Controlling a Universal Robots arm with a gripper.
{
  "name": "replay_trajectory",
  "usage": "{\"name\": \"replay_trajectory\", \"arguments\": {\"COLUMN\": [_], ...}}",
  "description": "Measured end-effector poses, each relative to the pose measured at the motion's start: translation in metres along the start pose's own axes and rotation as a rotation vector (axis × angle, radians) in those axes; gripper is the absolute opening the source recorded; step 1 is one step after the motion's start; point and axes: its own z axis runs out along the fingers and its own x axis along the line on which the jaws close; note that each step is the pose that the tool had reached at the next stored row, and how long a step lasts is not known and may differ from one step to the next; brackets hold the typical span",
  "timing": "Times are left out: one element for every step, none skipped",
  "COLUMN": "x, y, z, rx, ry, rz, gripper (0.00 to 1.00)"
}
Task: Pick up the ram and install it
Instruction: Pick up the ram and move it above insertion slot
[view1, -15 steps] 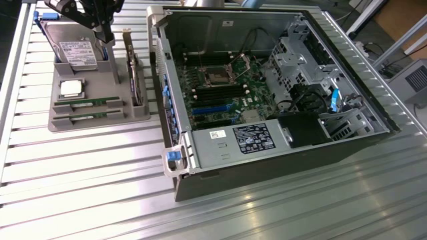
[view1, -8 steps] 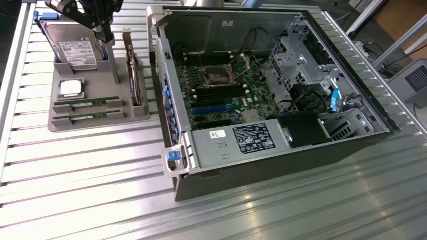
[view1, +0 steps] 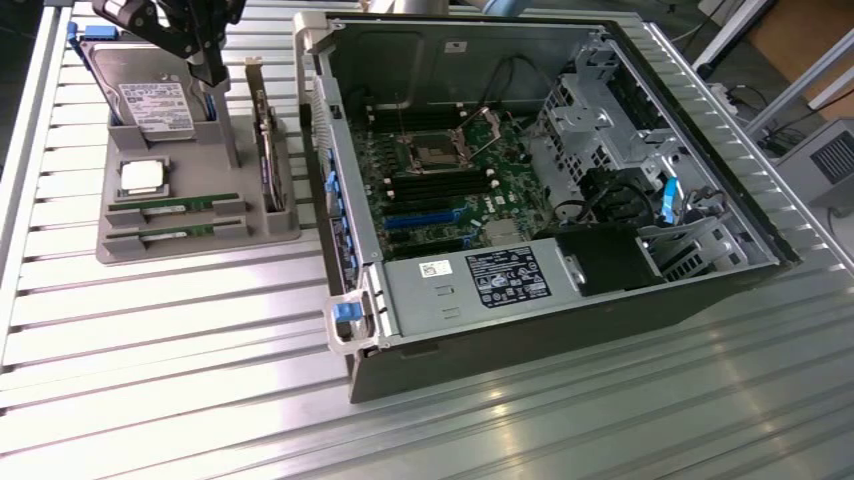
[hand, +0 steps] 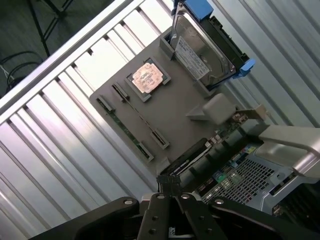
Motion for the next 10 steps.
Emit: {"name": "replay_trajectory", "arguments": {"x": [0.0,0.0,0.0,0.0,0.0,0.0,0.0,0.0,0.0,0.0], "y": [0.0,0.0,0.0,0.0,0.0,0.0,0.0,0.0,0.0,0.0], "z": [0.0,0.0,0.0,0.0,0.0,0.0,0.0,0.0,0.0,0.0], "rx": [-0.0001,-0.0002,-0.0003,-0.0004,-0.0006,-0.0006,-0.0007,-0.0007,-0.0008,-0.0009], "ry": [0.0002,0.0005,0.0007,0.001,0.0012,0.0012,0.0014,0.0015,0.0017,0.0019], "rz": [-0.004,-0.011,-0.017,-0.022,-0.027,-0.03,-0.033,-0.035,-0.04,-0.044], "gripper": [0.1,0.1,0.1,0.1,0.1,0.1,0.1,0.1,0.1,0.1]}}
